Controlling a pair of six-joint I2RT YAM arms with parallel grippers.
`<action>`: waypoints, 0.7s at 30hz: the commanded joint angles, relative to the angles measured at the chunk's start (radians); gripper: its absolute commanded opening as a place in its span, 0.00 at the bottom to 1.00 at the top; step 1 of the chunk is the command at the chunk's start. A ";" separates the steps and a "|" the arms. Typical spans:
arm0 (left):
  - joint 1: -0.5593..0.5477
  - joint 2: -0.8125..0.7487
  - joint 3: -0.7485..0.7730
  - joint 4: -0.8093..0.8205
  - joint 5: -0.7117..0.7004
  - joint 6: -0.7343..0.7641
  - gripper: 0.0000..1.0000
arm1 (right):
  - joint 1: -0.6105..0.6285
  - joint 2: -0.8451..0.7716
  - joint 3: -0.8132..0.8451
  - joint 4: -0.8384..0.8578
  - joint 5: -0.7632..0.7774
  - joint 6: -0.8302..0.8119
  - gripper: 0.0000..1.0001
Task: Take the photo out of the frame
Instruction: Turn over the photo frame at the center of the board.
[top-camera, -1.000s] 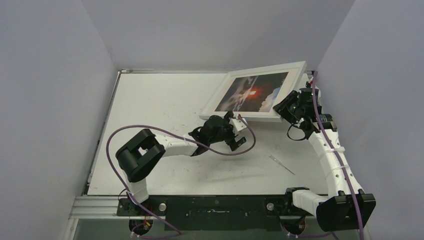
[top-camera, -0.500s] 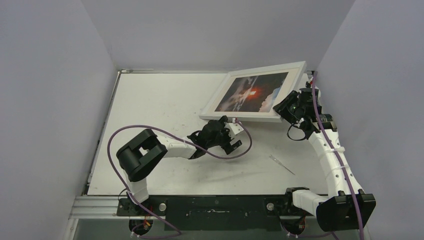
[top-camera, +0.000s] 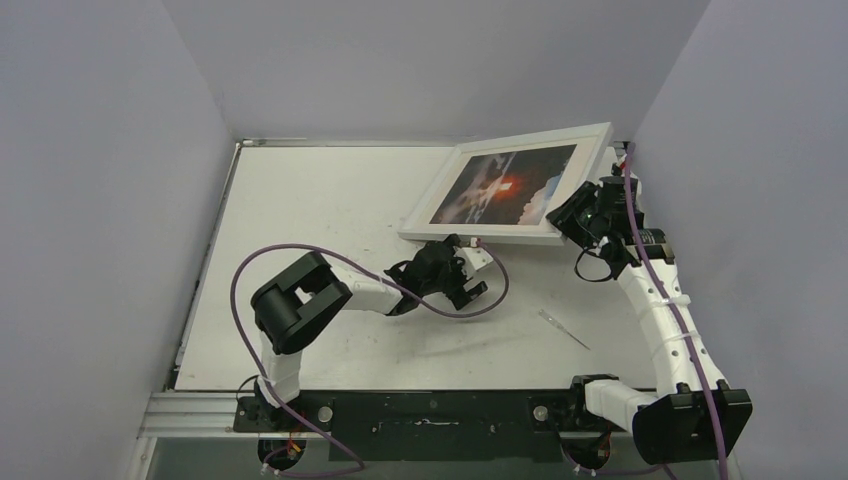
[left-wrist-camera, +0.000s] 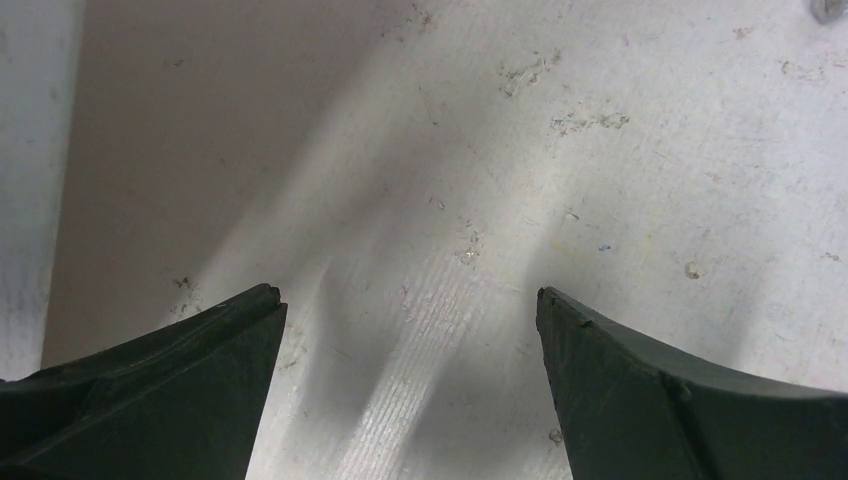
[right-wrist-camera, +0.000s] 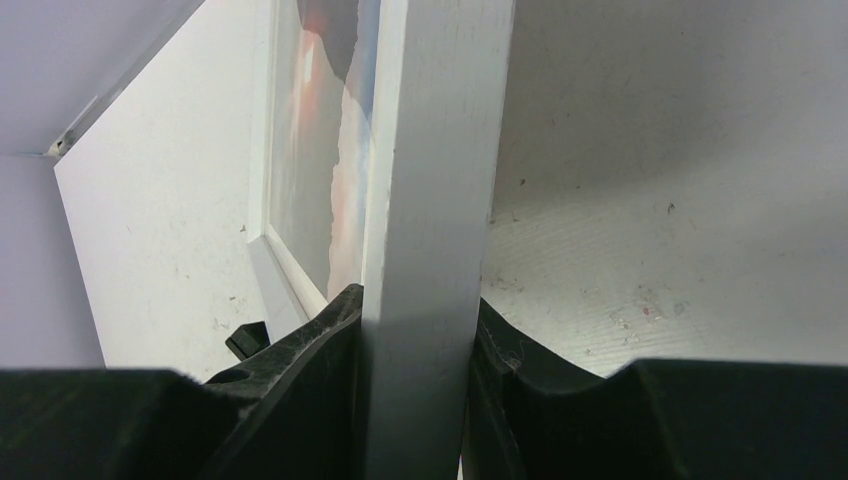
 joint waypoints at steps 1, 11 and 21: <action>-0.009 0.004 0.044 0.004 -0.005 -0.006 0.96 | -0.002 -0.061 0.049 0.074 0.047 -0.134 0.05; -0.011 -0.159 -0.064 0.050 -0.031 -0.026 0.96 | -0.003 -0.059 0.102 0.026 0.083 -0.127 0.05; -0.082 -0.415 -0.212 0.079 -0.103 -0.113 0.96 | -0.005 -0.058 0.242 -0.072 0.097 -0.106 0.05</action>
